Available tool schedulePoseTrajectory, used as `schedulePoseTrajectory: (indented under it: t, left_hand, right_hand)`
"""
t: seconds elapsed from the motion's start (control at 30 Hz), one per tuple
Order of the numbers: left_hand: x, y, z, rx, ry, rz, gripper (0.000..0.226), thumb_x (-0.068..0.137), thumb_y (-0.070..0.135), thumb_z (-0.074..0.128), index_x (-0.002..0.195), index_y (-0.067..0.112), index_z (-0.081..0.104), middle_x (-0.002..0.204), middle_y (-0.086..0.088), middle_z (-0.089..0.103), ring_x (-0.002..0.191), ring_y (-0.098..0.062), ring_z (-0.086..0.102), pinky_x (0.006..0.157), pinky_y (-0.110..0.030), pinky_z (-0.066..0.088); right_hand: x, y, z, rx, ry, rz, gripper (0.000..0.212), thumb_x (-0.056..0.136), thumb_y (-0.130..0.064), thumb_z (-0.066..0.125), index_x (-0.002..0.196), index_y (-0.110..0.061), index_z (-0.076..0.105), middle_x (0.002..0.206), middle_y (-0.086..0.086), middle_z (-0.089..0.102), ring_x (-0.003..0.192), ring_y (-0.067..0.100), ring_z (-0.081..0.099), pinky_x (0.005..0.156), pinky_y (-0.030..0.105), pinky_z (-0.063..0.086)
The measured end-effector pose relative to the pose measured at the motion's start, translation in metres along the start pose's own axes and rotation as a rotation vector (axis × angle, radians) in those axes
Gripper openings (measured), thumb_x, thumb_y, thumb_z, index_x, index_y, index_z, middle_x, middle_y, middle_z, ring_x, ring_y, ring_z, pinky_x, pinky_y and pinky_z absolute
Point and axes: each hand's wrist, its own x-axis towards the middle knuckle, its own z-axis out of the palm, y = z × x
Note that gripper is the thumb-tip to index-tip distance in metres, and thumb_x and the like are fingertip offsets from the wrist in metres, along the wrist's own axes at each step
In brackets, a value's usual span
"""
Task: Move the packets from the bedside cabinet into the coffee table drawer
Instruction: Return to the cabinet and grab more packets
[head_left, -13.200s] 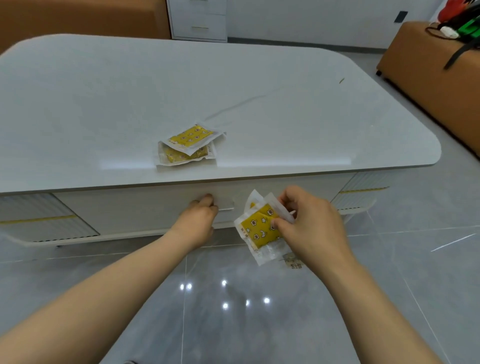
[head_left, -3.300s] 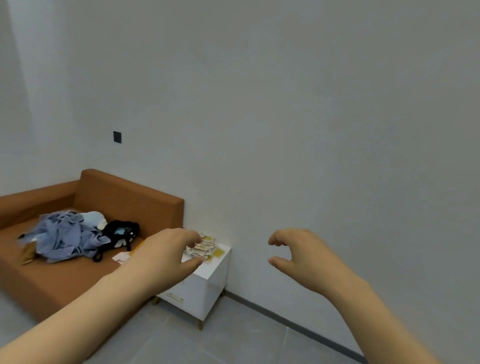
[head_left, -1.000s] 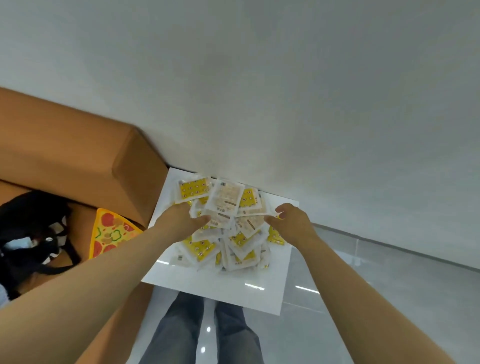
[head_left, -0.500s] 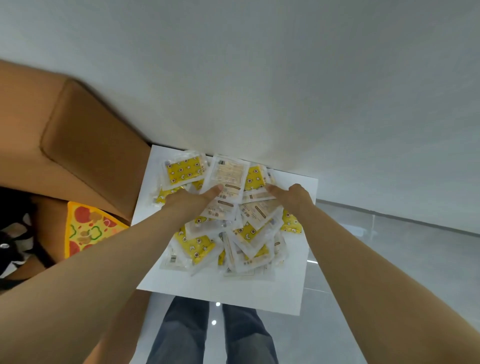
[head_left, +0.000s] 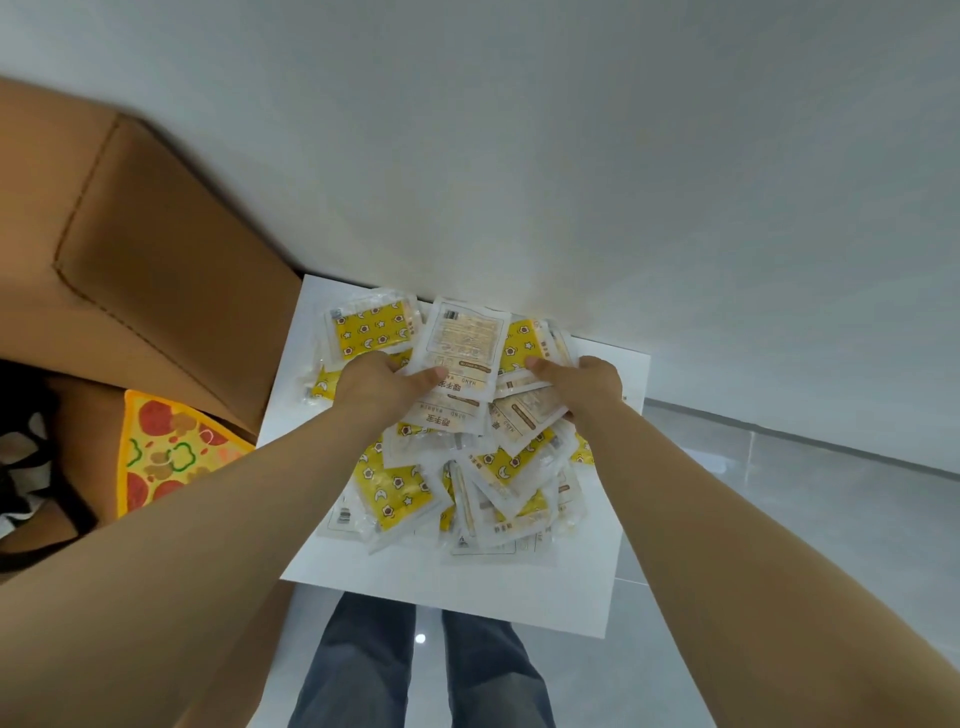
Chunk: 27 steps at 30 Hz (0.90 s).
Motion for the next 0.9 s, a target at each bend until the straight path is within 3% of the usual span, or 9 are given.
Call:
schedulePoseTrajectory:
  t: [0.13,0.23,0.33,0.43,0.53,0.63,0.73,0.9]
  left_hand:
    - [-0.001,0.000,-0.002,-0.133,-0.039,0.013,0.036,0.077,0.044,0.074,0.066,0.017,0.052,0.077,-0.002,0.060,0.073,-0.021,0.058,0.055,-0.027,0.044]
    - [-0.007,0.000,-0.008,-0.218,-0.035,0.007,0.029,0.077,0.033,0.076,0.074,0.015,0.054,0.082,-0.005,0.063,0.076,-0.024,0.061,0.057,-0.029,0.049]
    - [-0.019,0.000,-0.016,-0.304,-0.042,-0.006,0.027,0.077,0.022,0.078,0.088,0.009,0.058,0.093,-0.009,0.066,0.082,-0.028,0.067,0.061,-0.035,0.059]
    - [-0.039,-0.003,-0.026,-0.369,-0.058,-0.001,0.023,0.079,0.011,0.075,0.090,0.006,0.055,0.092,-0.014,0.067,0.082,-0.032,0.068,0.062,-0.037,0.060]
    - [-0.063,-0.002,-0.038,-0.371,-0.032,0.029,0.025,0.080,0.010,0.074,0.094,0.002,0.055,0.094,-0.017,0.070,0.082,-0.032,0.069,0.073,-0.046,0.059]
    - [-0.090,0.002,-0.049,-0.348,-0.008,0.057,0.022,0.080,0.012,0.073,0.087,0.005,0.054,0.092,-0.014,0.070,0.079,-0.029,0.069,0.067,-0.040,0.059]
    - [-0.122,0.008,-0.063,-0.322,0.012,0.112,0.022,0.080,0.012,0.073,0.086,0.004,0.054,0.093,-0.014,0.070,0.078,-0.026,0.069,0.060,-0.034,0.057]
    - [-0.180,0.023,-0.088,-0.292,0.065,0.186,0.024,0.080,0.013,0.073,0.088,0.000,0.055,0.088,-0.008,0.070,0.077,-0.023,0.068,0.065,-0.038,0.058]
  right_hand:
    - [-0.008,0.001,-0.002,0.183,-0.013,-0.008,0.025,0.075,-0.024,0.080,0.083,-0.014,0.059,0.090,0.006,0.067,0.084,0.026,0.066,0.079,0.040,0.057]
    - [-0.016,0.004,-0.008,0.193,-0.001,-0.068,0.021,0.078,-0.022,0.077,0.080,-0.015,0.058,0.082,0.003,0.065,0.082,0.026,0.066,0.077,0.039,0.057]
    - [-0.029,0.009,-0.016,0.191,0.060,-0.117,0.021,0.080,-0.022,0.075,0.080,-0.014,0.056,0.076,-0.001,0.060,0.074,0.021,0.061,0.069,0.033,0.054]
    - [-0.049,0.013,-0.027,0.183,0.128,-0.168,0.021,0.081,-0.023,0.073,0.085,-0.010,0.057,0.075,-0.001,0.058,0.069,0.017,0.057,0.059,0.026,0.048]
    - [-0.074,0.016,-0.040,0.160,0.174,-0.211,0.023,0.082,-0.024,0.073,0.085,-0.009,0.056,0.076,-0.001,0.058,0.069,0.016,0.057,0.062,0.028,0.050]
    - [-0.101,0.019,-0.053,0.128,0.210,-0.255,0.024,0.082,-0.024,0.072,0.082,-0.009,0.054,0.076,0.002,0.058,0.069,0.019,0.057,0.066,0.035,0.052]
    - [-0.133,0.016,-0.071,0.107,0.232,-0.323,0.026,0.082,-0.023,0.072,0.077,-0.011,0.050,0.071,0.000,0.055,0.063,0.016,0.053,0.053,0.026,0.045]
    - [-0.190,0.003,-0.112,0.058,0.272,-0.478,0.031,0.082,-0.021,0.071,0.073,-0.014,0.043,0.064,-0.004,0.048,0.054,0.010,0.043,0.047,0.019,0.032]
